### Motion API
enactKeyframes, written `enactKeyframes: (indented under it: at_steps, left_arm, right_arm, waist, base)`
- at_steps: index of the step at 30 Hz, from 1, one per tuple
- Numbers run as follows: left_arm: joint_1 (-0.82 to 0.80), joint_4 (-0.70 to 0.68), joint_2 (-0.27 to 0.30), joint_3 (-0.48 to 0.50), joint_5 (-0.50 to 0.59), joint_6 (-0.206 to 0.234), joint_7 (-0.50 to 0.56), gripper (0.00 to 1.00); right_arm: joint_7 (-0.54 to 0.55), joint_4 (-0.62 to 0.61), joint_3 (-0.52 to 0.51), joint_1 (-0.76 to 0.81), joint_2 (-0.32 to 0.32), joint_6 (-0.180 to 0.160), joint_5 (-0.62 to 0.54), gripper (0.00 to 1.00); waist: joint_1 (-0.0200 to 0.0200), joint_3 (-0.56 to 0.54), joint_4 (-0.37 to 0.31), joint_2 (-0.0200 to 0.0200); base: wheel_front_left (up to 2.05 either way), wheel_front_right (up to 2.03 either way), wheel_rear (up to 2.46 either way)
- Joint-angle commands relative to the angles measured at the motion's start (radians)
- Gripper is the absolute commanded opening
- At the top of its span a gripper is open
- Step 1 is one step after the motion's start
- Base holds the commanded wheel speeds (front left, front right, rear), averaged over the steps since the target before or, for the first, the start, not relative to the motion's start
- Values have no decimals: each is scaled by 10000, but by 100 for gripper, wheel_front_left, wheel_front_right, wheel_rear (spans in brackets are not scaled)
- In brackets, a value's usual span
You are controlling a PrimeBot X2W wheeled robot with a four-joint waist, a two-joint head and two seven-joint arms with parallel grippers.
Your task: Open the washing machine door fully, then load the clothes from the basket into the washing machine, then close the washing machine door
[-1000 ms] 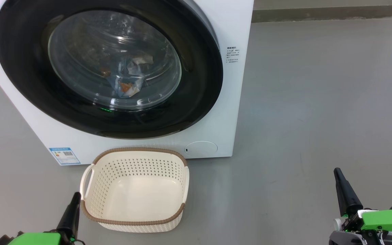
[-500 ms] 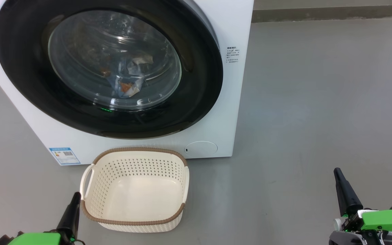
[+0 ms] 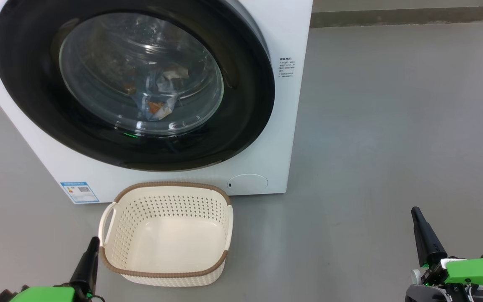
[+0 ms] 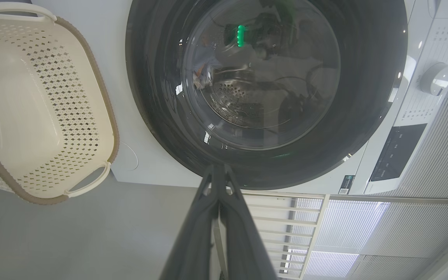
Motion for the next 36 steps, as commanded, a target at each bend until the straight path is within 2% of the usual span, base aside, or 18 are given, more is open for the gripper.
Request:
enactKeyframes:
  at_steps: [1,36]
  left_arm:
    - [-411,-292,133,342,-86,-29,30,0]
    - [-411,-292,133,342,-87,-29,30,0]
  right_arm:
    - [85,-305,217,-103,-28,16,30,0]
    - [82,-305,221,-103,-28,16,33,0]
  waist:
    - [0,0,0,0]
    - [0,0,0,0]
  base:
    - [0,0,0]
    - [0,0,0]
